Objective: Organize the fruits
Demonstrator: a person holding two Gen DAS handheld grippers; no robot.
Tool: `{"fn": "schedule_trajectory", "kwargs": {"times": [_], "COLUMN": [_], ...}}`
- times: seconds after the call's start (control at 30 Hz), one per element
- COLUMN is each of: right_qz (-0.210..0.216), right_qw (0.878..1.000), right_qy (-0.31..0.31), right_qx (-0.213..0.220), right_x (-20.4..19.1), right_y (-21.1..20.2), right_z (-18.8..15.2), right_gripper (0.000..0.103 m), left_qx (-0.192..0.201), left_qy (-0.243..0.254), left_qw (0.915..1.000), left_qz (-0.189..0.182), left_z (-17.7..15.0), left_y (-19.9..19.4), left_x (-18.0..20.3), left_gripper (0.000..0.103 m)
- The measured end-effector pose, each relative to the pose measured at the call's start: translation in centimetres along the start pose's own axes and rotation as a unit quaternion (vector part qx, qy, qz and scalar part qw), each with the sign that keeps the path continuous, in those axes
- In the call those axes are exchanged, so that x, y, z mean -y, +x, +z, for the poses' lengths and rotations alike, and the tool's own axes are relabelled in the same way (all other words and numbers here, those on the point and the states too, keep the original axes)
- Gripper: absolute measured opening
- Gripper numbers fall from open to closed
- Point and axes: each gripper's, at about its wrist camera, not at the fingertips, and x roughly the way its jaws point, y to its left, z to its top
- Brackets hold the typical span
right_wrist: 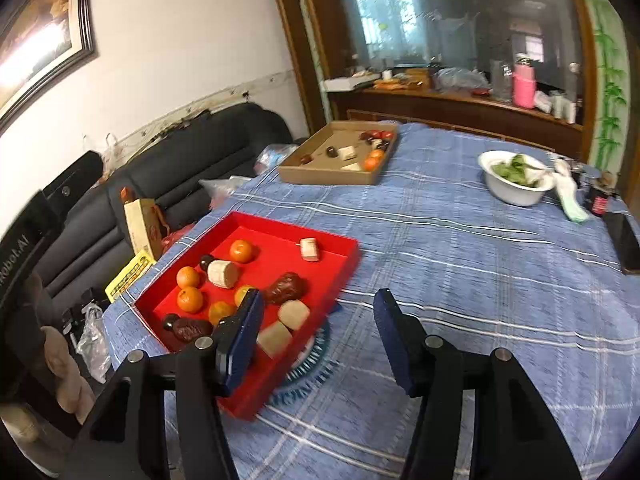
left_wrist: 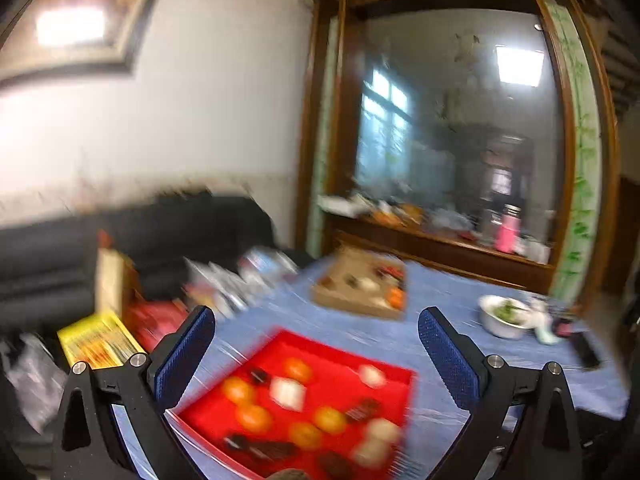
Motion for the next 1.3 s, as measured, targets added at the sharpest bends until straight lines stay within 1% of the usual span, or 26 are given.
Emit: {"fn": "schedule_trajectory", "kwargs": {"times": [0.03, 0.07, 0.1, 0.17, 0.2, 0.27, 0.3, 0.37, 0.47, 0.67, 0.9, 1.3], "right_qz": [-0.003, -0.007, -0.011, -0.014, -0.015, -0.016, -0.017, -0.022, -0.028, -0.031, -0.036, -0.046], "right_qw": [1.0, 1.0, 1.0, 1.0, 1.0, 1.0, 1.0, 1.0, 1.0, 0.999, 0.999, 0.998], "right_qy": [-0.001, -0.003, -0.005, -0.007, -0.007, -0.005, -0.004, 0.0, 0.007, 0.021, 0.015, 0.011], "right_qx": [0.003, 0.005, 0.009, 0.011, 0.012, 0.014, 0.015, 0.016, 0.011, -0.005, -0.023, -0.042], "right_x": [0.1, 0.3, 0.5, 0.8, 1.1, 1.6, 1.8, 2.1, 2.7, 3.5, 3.0, 2.7], "right_y": [-0.4, -0.9, -1.4, -1.9, -2.2, -2.5, -2.6, -2.6, -2.3, -1.1, 0.5, 2.2], "right_z": [-0.4, -0.8, -1.3, -2.0, -2.3, -2.7, -2.9, -3.1, -3.4, -3.8, -4.3, -4.6], "right_gripper": [0.058, 0.058, 0.059, 0.059, 0.059, 0.059, 0.06, 0.063, 0.064, 0.064, 0.064, 0.065], "left_qx": [-0.01, -0.011, -0.008, -0.016, -0.032, -0.064, -0.076, -0.094, -0.113, -0.128, -0.145, -0.167], "left_qy": [-0.008, -0.011, -0.005, 0.029, 0.045, 0.062, 0.069, 0.081, 0.085, 0.091, 0.093, 0.093], "left_qw": [0.9999, 0.9999, 0.9999, 0.9994, 0.9984, 0.996, 0.9947, 0.9922, 0.9899, 0.9875, 0.985, 0.9815], "left_qz": [-0.003, 0.001, 0.005, 0.012, 0.013, 0.006, 0.008, 0.015, 0.011, 0.014, 0.014, 0.014], "left_z": [0.0, -0.1, -0.2, -0.6, -0.9, -1.5, -1.9, -2.7, -3.4, -4.4, -5.2, -6.1], "left_y": [0.1, 0.0, -0.1, 0.1, 0.5, 1.0, 1.3, 1.9, 2.4, 3.0, 4.2, 5.8], "left_x": [0.1, 0.4, 0.9, 2.5, 3.3, 4.5, 5.1, 5.6, 6.0, 6.3, 5.9, 5.3], "left_gripper": [0.103, 0.103, 0.103, 0.103, 0.103, 0.103, 0.103, 0.103, 0.103, 0.103, 0.103, 0.103]}}
